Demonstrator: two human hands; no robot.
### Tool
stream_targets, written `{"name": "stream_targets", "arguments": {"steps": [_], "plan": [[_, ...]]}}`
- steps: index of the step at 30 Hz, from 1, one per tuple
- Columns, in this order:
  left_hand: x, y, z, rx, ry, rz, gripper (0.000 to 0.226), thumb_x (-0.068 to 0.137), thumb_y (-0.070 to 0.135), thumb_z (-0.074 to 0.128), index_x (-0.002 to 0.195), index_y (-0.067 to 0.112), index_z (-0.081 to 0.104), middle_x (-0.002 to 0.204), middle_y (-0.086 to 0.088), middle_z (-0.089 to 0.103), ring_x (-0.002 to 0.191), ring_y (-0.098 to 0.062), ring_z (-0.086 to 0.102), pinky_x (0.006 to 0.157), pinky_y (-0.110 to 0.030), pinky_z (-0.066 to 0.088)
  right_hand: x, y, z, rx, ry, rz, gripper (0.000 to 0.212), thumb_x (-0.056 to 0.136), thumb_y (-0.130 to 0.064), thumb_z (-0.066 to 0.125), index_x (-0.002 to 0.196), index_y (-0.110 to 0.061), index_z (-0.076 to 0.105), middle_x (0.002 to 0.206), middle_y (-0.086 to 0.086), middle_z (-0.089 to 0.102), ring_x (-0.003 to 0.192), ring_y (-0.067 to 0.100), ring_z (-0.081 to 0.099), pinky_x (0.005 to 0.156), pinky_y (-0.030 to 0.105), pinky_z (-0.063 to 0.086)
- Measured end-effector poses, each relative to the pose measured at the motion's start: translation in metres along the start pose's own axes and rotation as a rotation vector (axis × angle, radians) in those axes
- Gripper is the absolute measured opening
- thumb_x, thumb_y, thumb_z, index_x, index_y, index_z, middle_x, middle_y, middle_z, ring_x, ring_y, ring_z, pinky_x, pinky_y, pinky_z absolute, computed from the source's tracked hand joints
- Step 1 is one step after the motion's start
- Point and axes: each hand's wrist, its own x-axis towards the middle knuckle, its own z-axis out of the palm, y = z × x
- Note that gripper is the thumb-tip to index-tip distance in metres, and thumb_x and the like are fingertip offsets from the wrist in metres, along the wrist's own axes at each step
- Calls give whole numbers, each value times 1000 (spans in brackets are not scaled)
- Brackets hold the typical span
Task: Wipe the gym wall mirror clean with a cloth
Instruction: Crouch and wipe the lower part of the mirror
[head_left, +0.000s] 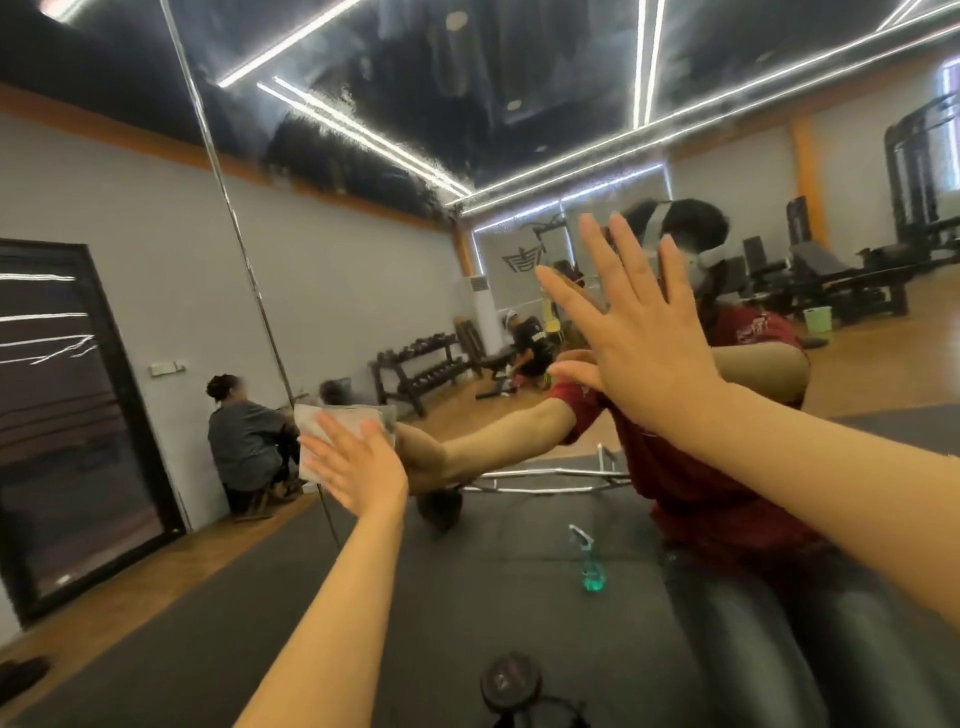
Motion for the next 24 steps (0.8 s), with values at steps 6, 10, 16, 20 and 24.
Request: {"name": "stream_targets", "arguments": {"steps": [6,10,16,20,24], "plan": [[-83,-7,29,95,-58,279,64,105,40,28,157,19,-4,163,-17,-13,150,-35,-9,120,-43,-6,-89,-26,22,22,-10,-4,91,79,-59,65,155,-26,26,162,21,9,149,42,8,113,66,19],[-103,-34,34,238,-153,539,68,96,50,17,153,21,-6,161,-21,-9,149,-38,-7,120,-45,-3,-114,-32,29,1,-77,13,90,81,-59,62,156,-27,24,163,21,6,150,42,5,114,66,16],[-23,-34,6,39,-6,3,62,106,37,32,157,20,0,164,-14,-8,151,-33,-2,120,-42,3,-120,-28,38,-14,-139,43,96,80,-63,62,157,-29,17,163,19,0,150,42,-1,116,65,10],[-34,-42,9,26,-12,18,61,107,36,29,157,20,0,164,-12,-9,151,-31,-3,119,-42,3,-121,-28,39,-26,-142,32,100,78,-61,65,157,-29,14,163,19,-3,150,42,-3,116,65,9],[-94,-83,27,45,-75,37,63,106,32,33,157,18,-1,164,-14,-9,151,-31,-5,120,-43,4,-121,-28,39,-46,-147,32,103,78,-61,66,158,-29,9,163,20,-4,149,42,-4,117,64,6]]}}
